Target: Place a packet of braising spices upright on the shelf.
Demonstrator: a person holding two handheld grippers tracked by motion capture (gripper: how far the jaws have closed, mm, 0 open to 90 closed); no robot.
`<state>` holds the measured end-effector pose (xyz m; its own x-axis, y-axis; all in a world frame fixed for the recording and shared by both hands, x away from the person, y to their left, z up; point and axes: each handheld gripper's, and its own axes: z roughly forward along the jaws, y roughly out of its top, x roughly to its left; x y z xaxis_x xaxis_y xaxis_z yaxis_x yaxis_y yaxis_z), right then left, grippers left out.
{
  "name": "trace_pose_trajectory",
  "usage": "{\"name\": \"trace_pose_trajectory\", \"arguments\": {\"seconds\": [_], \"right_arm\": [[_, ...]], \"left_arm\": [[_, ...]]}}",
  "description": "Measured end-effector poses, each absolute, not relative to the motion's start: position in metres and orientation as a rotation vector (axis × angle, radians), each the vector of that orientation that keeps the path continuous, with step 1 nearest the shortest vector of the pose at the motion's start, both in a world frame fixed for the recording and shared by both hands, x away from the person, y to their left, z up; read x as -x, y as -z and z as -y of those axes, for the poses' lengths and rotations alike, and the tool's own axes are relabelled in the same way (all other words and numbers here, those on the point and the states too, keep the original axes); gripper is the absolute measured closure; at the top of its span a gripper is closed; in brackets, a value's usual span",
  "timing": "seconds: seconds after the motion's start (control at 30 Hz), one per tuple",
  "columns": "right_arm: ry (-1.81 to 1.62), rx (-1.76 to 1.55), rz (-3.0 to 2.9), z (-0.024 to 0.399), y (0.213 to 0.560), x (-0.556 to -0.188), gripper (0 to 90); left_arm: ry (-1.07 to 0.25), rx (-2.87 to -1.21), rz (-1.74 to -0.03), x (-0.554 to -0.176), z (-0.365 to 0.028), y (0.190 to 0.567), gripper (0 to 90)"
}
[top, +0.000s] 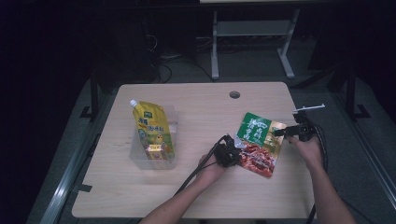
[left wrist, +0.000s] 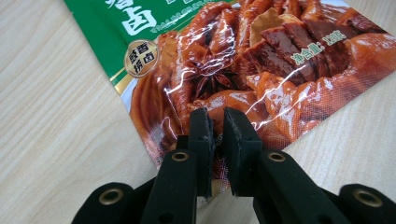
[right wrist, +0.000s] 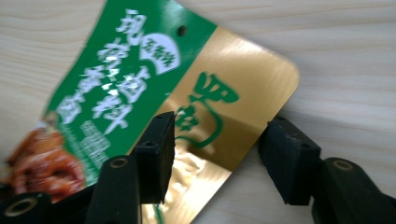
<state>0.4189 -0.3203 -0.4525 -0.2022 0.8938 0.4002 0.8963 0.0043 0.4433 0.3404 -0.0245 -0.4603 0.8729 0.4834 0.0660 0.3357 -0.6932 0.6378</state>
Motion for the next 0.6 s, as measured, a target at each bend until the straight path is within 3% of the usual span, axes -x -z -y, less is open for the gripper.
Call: {"name": "trace_pose_trajectory", "arguments": {"seconds": [0.27, 0.6], "right_arm": [[1.042, 1.841, 2.240, 0.309, 0.452, -0.421, 58.9], [0.987, 1.887, 2.226, 0.310, 0.458, -0.424, 61.5]], "left_arm": [[-0.296, -2.403, -0.583, -0.340, 0.025, 0.460, 81.2], [-0.303, -2.409, -0.575, -0.340, 0.026, 0.460, 81.2]]}}
